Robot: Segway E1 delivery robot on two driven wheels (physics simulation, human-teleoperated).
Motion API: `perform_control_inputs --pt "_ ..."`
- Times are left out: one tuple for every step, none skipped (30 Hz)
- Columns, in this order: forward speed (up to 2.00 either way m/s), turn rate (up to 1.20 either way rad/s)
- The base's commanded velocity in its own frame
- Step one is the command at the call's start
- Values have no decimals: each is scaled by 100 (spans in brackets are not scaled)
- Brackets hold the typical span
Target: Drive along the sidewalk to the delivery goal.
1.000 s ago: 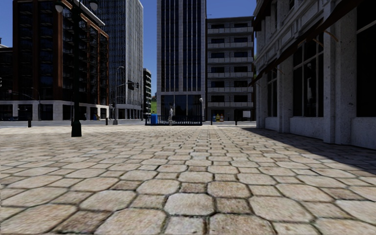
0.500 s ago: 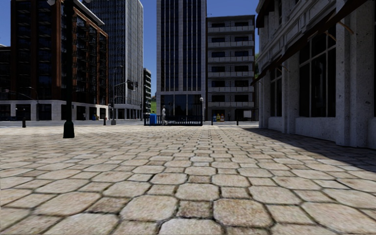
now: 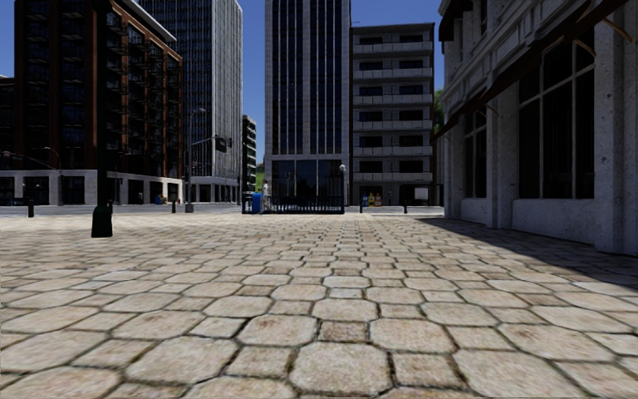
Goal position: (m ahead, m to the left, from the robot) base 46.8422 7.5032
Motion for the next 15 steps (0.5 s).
perform_control_inputs --pt "99 0" --pt "99 0" --pt "99 0" --pt "99 0" --pt "99 0" --pt "99 0" --pt "99 0" --pt "99 0" --pt "99 0" --pt "99 0" --pt "99 0" --pt "99 0" --pt "99 0" --pt "99 0" --pt "99 0"
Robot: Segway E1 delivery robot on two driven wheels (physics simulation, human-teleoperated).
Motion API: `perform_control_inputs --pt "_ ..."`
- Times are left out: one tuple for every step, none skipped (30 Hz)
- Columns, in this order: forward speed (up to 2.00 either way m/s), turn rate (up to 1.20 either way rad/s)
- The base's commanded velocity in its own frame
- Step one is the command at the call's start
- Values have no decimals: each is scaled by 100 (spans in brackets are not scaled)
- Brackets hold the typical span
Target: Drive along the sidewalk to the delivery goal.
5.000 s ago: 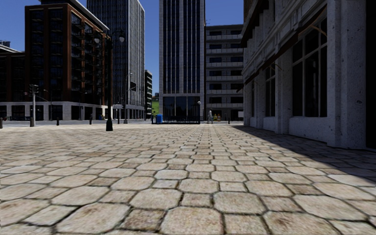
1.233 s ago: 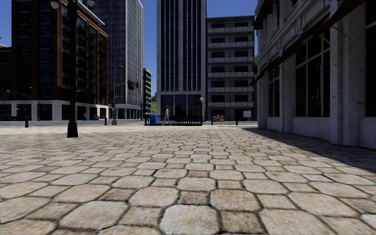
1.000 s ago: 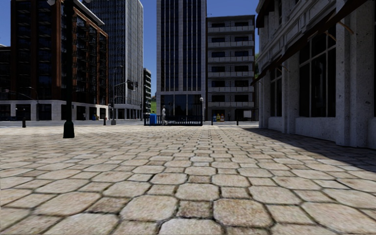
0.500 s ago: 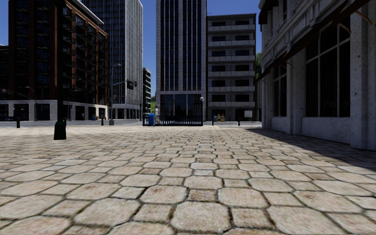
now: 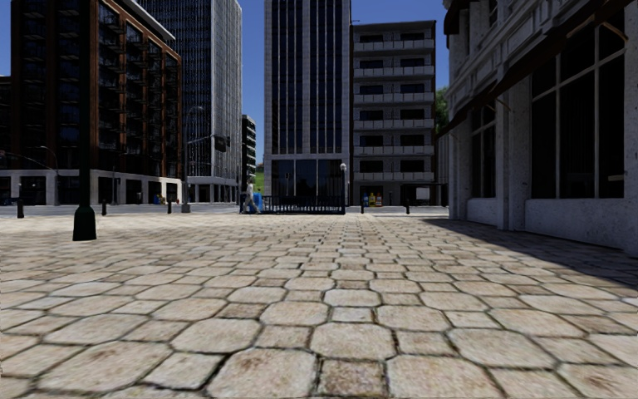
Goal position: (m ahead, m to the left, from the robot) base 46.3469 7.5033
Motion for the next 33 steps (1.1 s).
perform_control_inputs --pt "99 0" --pt "99 0" --pt "99 0" --pt "99 0" --pt "99 3" --pt "99 3" --pt "99 18" --pt "99 26" --pt "99 31" --pt "99 35" --pt "99 38" --pt "99 40" --pt "99 46" --pt "99 48" --pt "99 48" --pt "99 48" --pt "99 48" --pt "99 48" --pt "99 43" --pt "99 43" --pt "99 0" --pt "99 0" --pt "99 0" --pt "99 0" --pt "99 0" --pt "99 0" --pt "99 0" --pt "99 0" --pt "99 0" --pt "99 0" --pt "99 0" --pt "99 0" --pt "99 0"
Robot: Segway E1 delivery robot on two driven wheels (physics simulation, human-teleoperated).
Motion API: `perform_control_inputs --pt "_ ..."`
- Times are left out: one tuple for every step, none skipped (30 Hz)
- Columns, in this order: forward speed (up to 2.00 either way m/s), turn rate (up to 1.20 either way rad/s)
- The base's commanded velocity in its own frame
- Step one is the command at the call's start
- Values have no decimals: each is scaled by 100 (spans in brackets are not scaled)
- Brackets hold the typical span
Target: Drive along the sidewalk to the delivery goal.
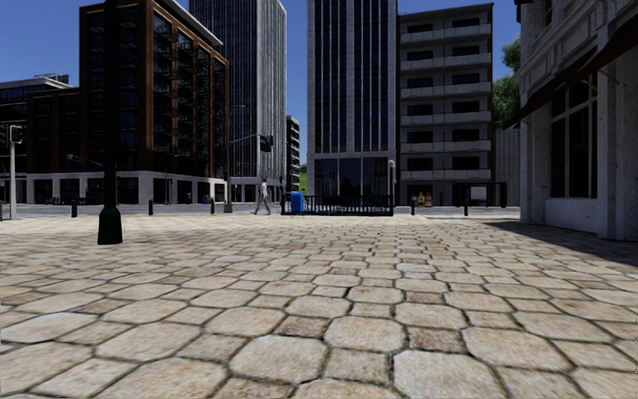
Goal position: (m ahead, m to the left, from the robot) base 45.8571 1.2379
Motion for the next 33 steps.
perform_control_inputs --pt "99 0" --pt "99 0" --pt "99 0" --pt "99 0" --pt "99 3" --pt "99 28" --pt "99 57" --pt "99 57" --pt "99 77" --pt "103 85" --pt "110 84" --pt "110 84" --pt "113 63" --pt "117 11" --pt "119 0" --pt "120 0" --pt "122 0" --pt "124 0" --pt "124 0" --pt "124 0" --pt "125 0" --pt "125 0" --pt "126 0" --pt "126 0" --pt "126 0" --pt "126 0" --pt "126 0" --pt "126 0" --pt "126 0" --pt "126 0" --pt "126 0" --pt "126 0" --pt "126 0"
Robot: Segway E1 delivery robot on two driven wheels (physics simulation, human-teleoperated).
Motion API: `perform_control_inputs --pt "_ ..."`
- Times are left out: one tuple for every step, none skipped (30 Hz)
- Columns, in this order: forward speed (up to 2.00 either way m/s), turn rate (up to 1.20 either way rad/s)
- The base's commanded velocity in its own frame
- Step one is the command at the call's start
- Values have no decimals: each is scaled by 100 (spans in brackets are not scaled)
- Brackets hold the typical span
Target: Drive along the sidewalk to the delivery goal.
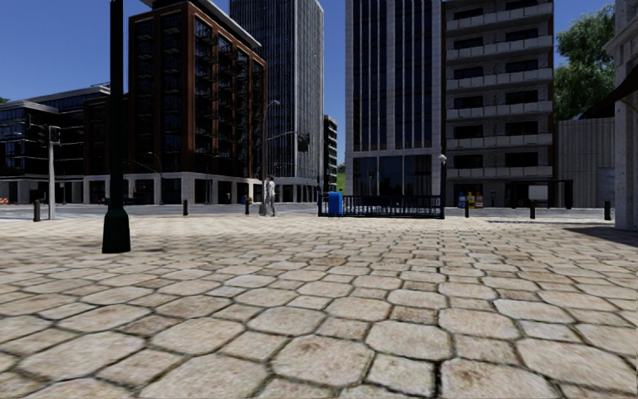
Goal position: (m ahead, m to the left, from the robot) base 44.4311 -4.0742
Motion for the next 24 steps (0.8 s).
perform_control_inputs --pt "126 0" --pt "126 0" --pt "126 0" --pt "126 0" --pt "126 0" --pt "126 0" --pt "126 0" --pt "126 0" --pt "126 0" --pt "126 0" --pt "126 0" --pt "126 0" --pt "126 0" --pt "126 0" --pt "126 0" --pt "126 0" --pt "126 0" --pt "126 0" --pt "126 0" --pt "126 0" --pt "126 0" --pt "126 0" --pt "126 0" --pt "126 0"
